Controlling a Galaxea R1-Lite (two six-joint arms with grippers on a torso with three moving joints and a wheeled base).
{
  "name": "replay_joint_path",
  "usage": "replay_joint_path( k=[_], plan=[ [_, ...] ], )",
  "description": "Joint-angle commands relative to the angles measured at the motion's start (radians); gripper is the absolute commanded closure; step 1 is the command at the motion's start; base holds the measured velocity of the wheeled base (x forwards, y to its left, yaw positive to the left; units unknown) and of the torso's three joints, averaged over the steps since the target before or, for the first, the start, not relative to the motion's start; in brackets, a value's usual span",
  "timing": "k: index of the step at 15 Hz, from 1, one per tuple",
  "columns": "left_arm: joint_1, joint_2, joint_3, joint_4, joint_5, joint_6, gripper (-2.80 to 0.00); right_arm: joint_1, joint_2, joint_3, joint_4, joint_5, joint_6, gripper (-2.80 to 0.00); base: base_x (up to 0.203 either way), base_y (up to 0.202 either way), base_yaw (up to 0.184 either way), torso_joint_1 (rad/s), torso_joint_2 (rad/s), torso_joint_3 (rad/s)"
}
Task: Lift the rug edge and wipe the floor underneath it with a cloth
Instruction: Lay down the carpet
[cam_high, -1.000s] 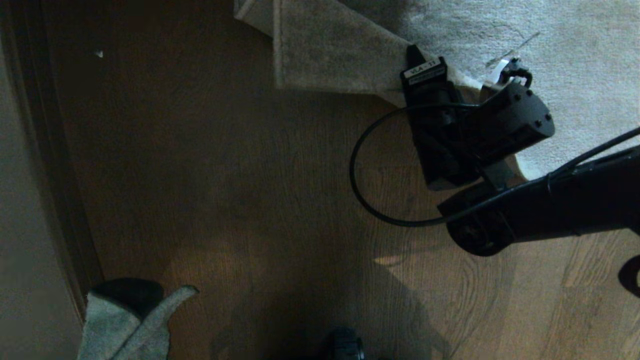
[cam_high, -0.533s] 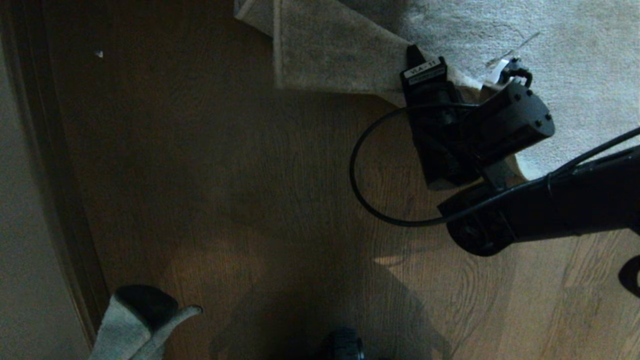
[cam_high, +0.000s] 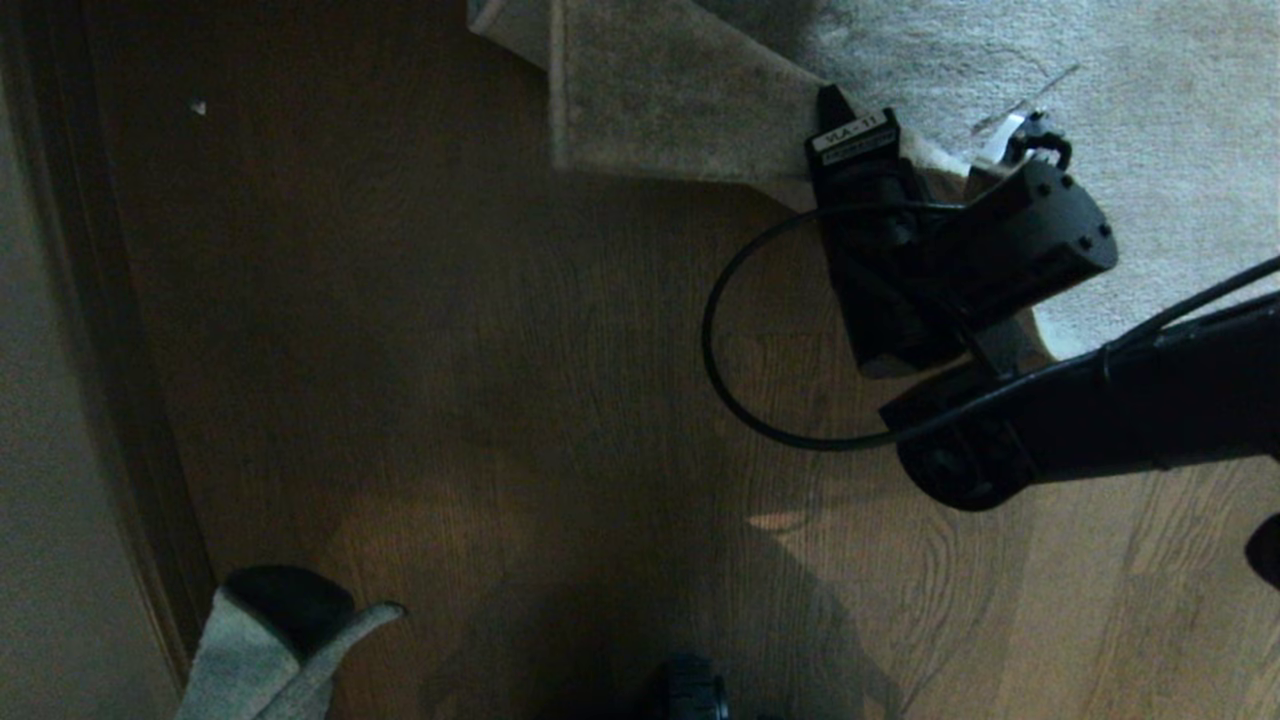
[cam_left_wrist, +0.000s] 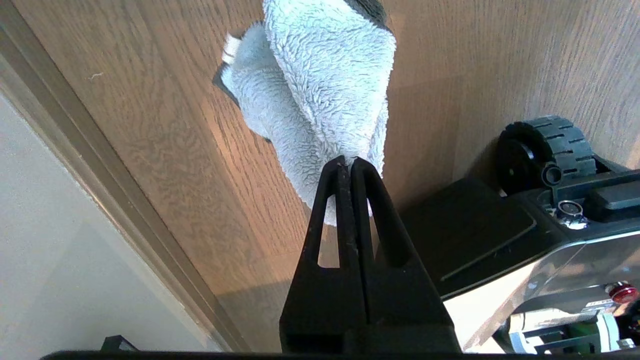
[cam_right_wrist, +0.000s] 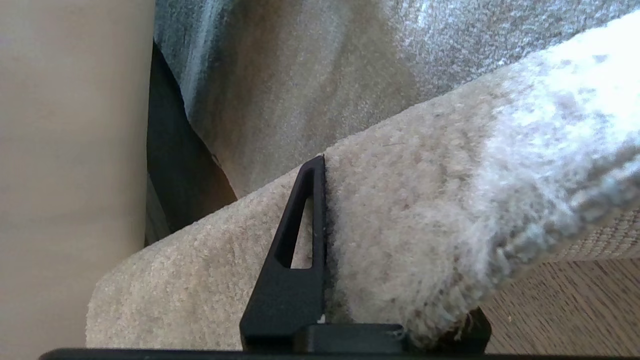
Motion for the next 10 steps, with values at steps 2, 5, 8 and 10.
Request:
replay_joint_path(
  k=[2,5,8,10],
  plan=[
    [0.000,0.004,0.000,0.000,0.000,0.001,0.00,0.001,-0.009,0.002,-0.049,-0.004,0.003,0.00,0.000,0.000,0.000,0.000,0.00,0.000],
    [0.000,0.004,0.000,0.000,0.000,0.001,0.00,0.001,-0.009,0.002,-0.049,-0.004,0.003,0.00,0.000,0.000,0.000,0.000,0.00,0.000],
    [0.001,0.004,0.000,0.000,0.000,0.001,0.00,0.001,-0.007,0.000,-0.049,-0.004,-0.002,0.00,0.000,0.000,0.000,0.000,0.00,0.000],
    [0.040,0.005,0.000,0.000,0.000,0.001,0.00,0.001,-0.007,0.002,-0.049,-0.005,-0.002,0.00,0.000,0.000,0.000,0.000,0.00,0.000]
  ],
)
